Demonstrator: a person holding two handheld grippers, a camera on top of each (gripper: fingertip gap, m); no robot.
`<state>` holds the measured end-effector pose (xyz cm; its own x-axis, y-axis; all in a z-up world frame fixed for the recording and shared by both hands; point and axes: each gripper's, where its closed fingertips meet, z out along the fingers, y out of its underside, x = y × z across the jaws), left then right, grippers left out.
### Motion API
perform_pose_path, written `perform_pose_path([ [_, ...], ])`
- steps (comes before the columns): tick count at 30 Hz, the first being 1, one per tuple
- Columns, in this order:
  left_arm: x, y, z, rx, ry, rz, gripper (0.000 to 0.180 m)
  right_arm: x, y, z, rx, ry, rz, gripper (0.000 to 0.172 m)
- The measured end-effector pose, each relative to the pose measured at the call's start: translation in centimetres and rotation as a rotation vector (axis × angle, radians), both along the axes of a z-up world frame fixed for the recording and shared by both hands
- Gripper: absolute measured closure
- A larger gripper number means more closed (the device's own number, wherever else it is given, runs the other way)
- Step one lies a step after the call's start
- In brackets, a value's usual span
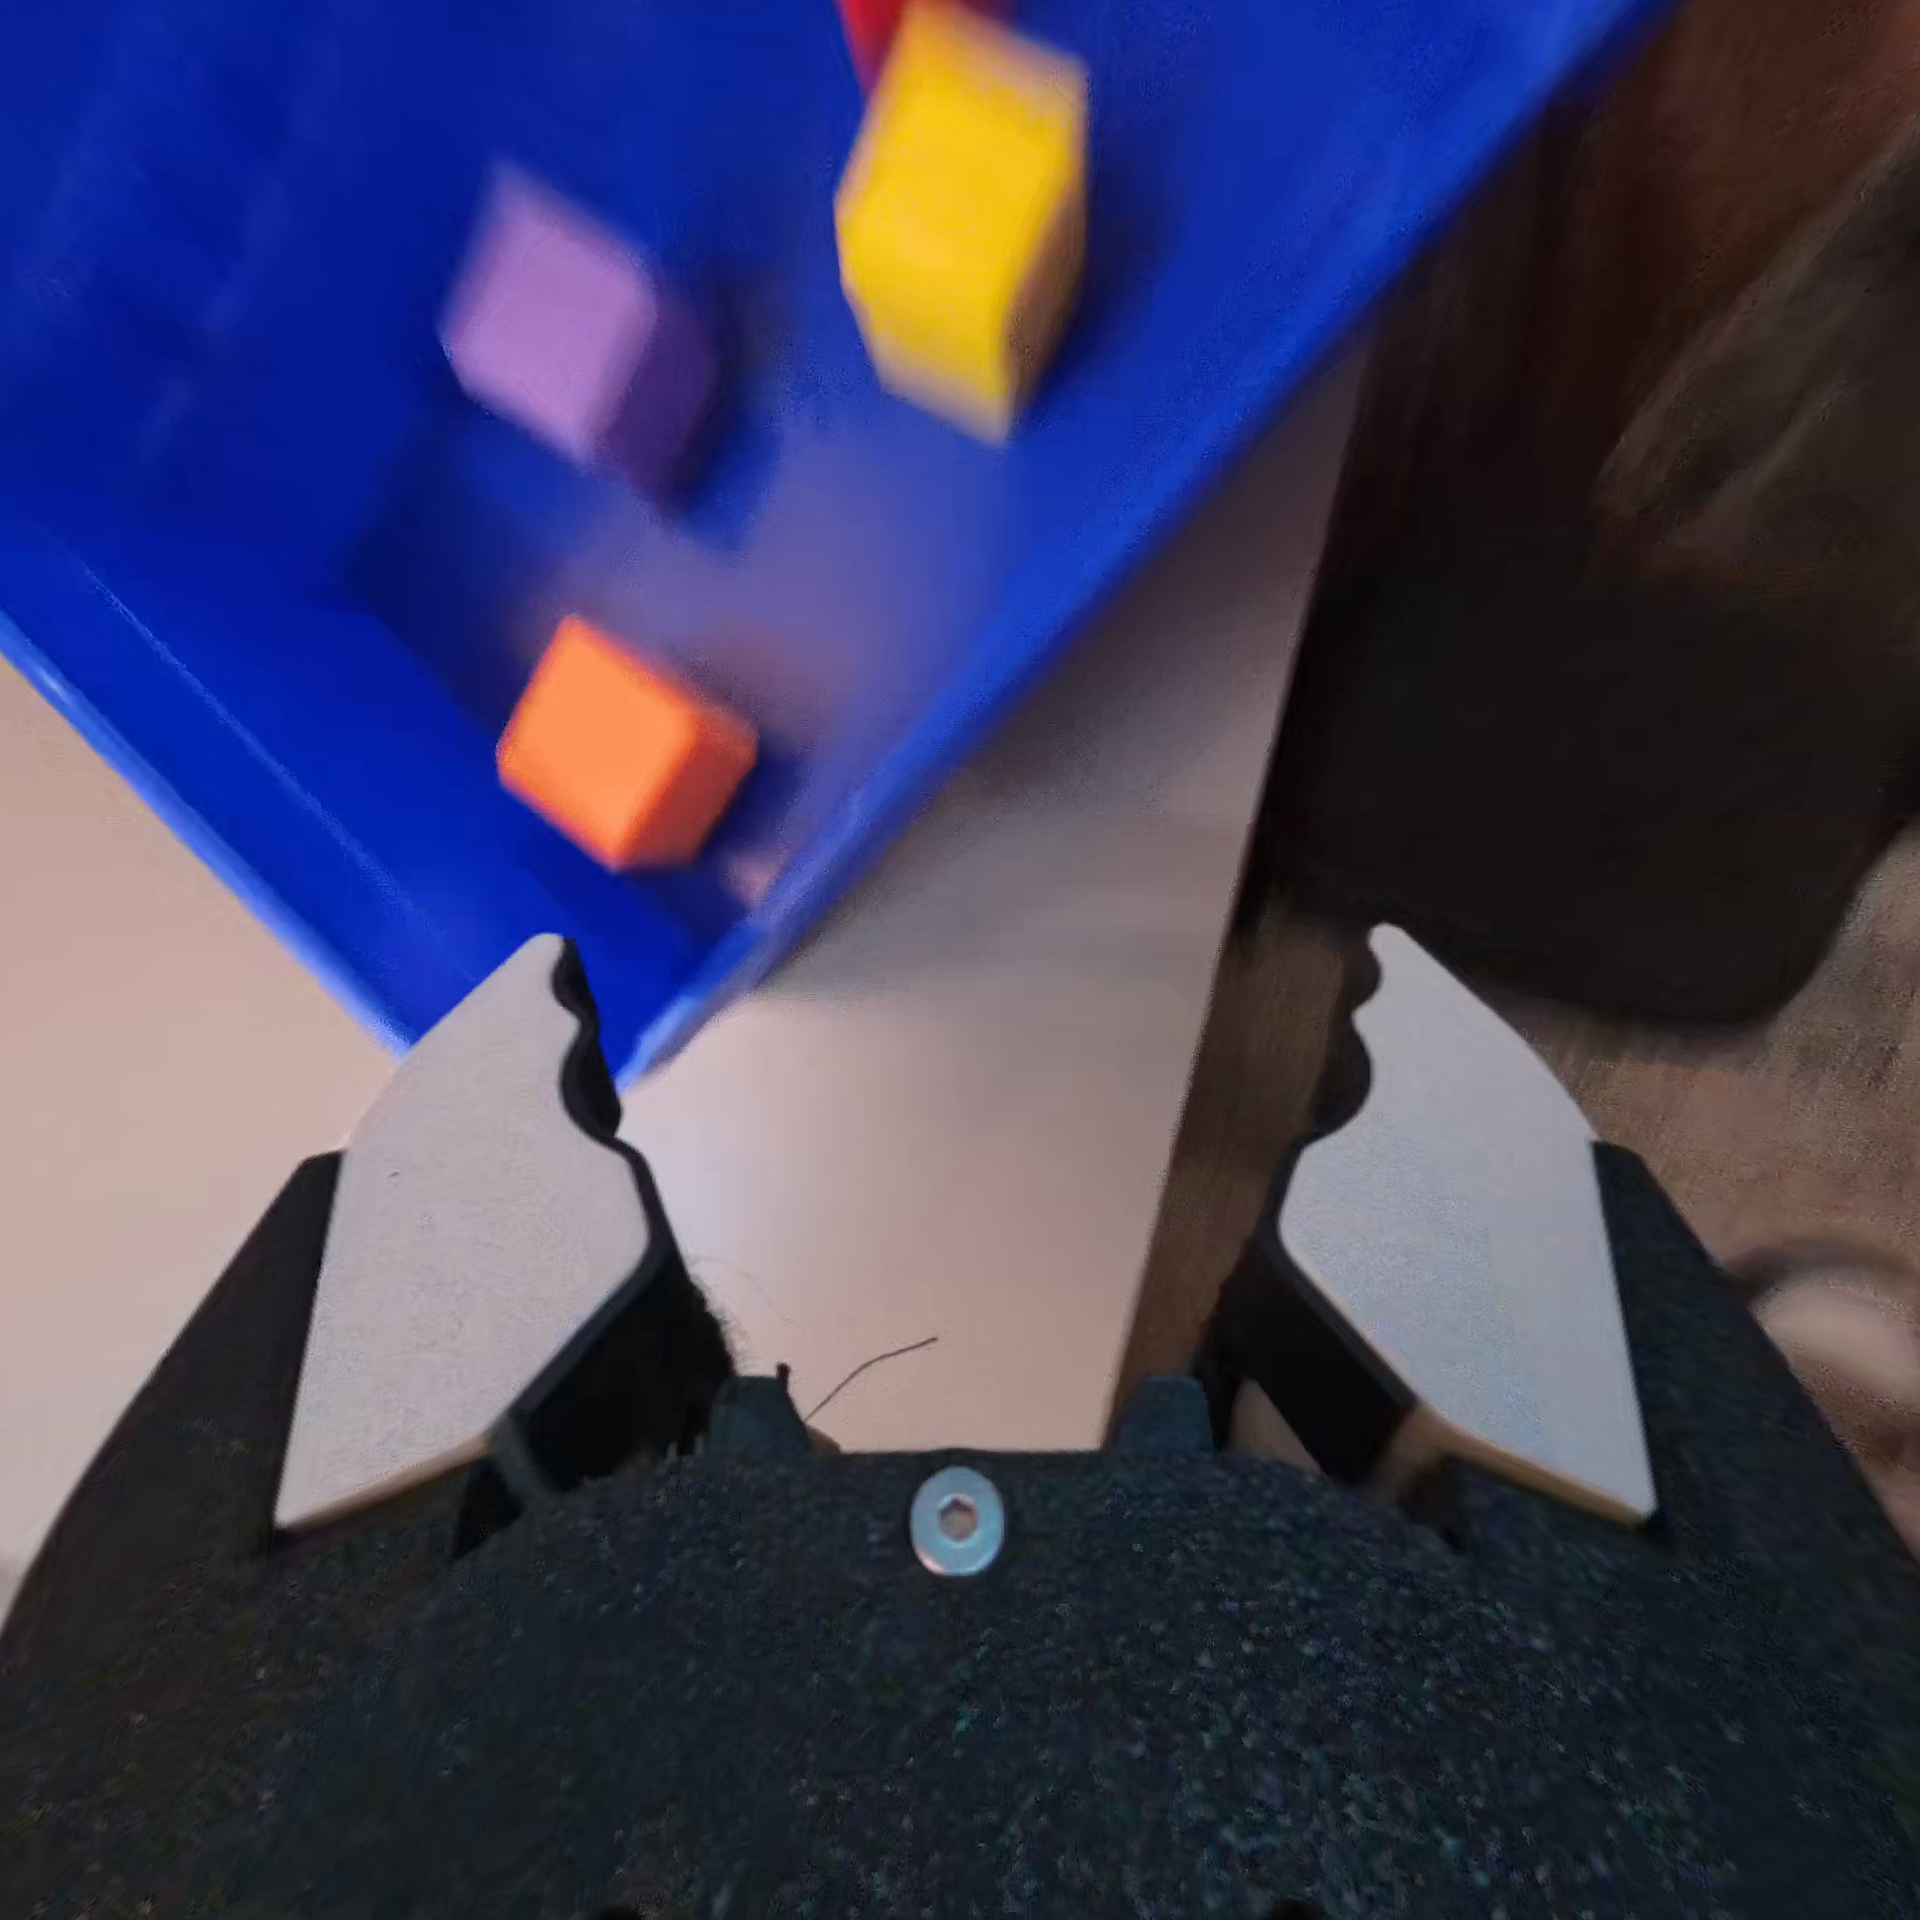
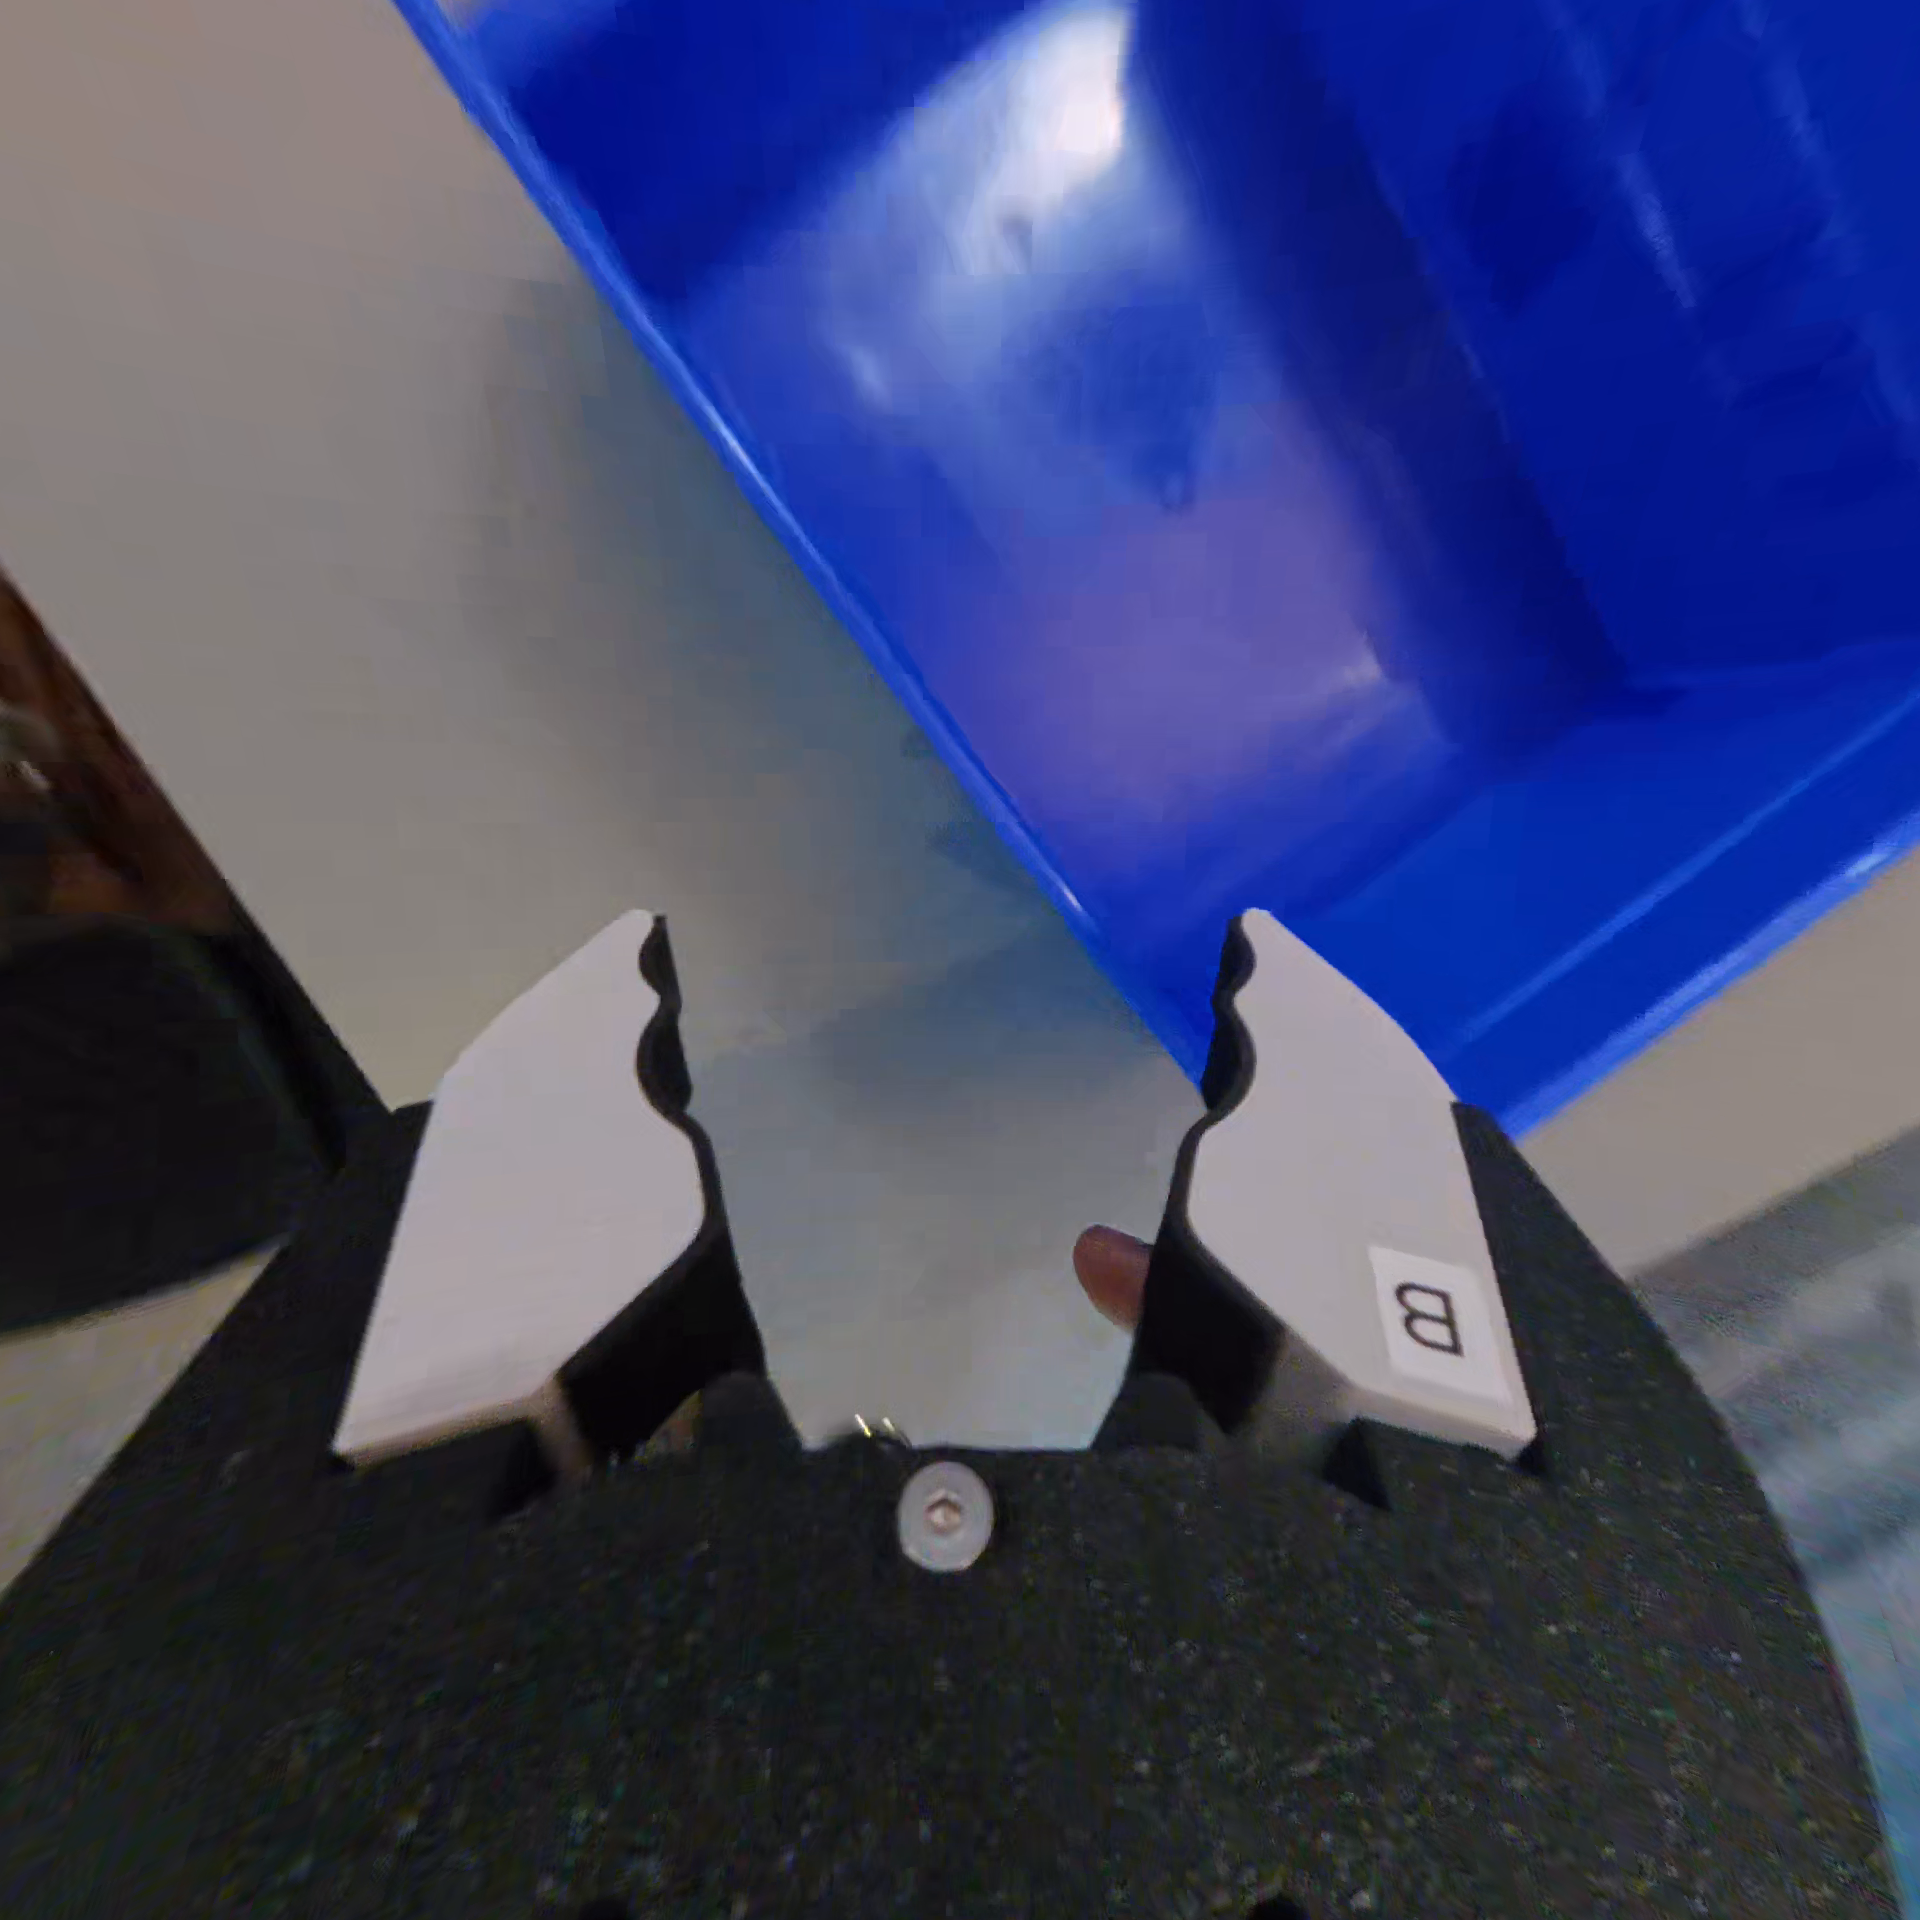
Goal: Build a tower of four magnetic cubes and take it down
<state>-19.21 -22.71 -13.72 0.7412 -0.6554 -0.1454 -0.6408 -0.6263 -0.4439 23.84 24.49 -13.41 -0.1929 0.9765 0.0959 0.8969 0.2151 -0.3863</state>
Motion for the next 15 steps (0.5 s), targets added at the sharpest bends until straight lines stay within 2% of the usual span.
perform_pose_path([
  [3,6.7,3.8,7.1,0.357,-0.352,0.201,0.046,-3.0,-2.9,1.8,-0.021,0.179,-0.089,0.071],
  [5,10.4,5.5,9.6,0.467,-0.457,0.345,0.054,-4.7,-4.0,2.6,0.008,0.215,-0.210,0.070],
  [6,11.7,6.4,10.0,0.496,-0.462,0.419,0.055,-5.6,-4.4,3.0,0.025,0.225,-0.279,0.070],
  [8,14.9,8.3,10.1,0.501,-0.496,0.476,0.054,-7.3,-5.3,3.4,0.056,0.226,-0.398,0.069],
  [11,18.5,11.7,9.6,0.492,-0.464,0.485,0.048,-10.4,-6.7,3.5,0.093,0.235,-0.469,0.061],
  [12,19.3,12.7,9.1,0.475,-0.440,0.488,0.048,-11.5,-7.1,3.4,0.090,0.235,-0.475,0.060],
  [15,18.5,15.5,6.3,0.427,-0.277,0.614,0.051,-15.2,-7.4,3.1,0.061,0.243,-0.518,0.063],
])
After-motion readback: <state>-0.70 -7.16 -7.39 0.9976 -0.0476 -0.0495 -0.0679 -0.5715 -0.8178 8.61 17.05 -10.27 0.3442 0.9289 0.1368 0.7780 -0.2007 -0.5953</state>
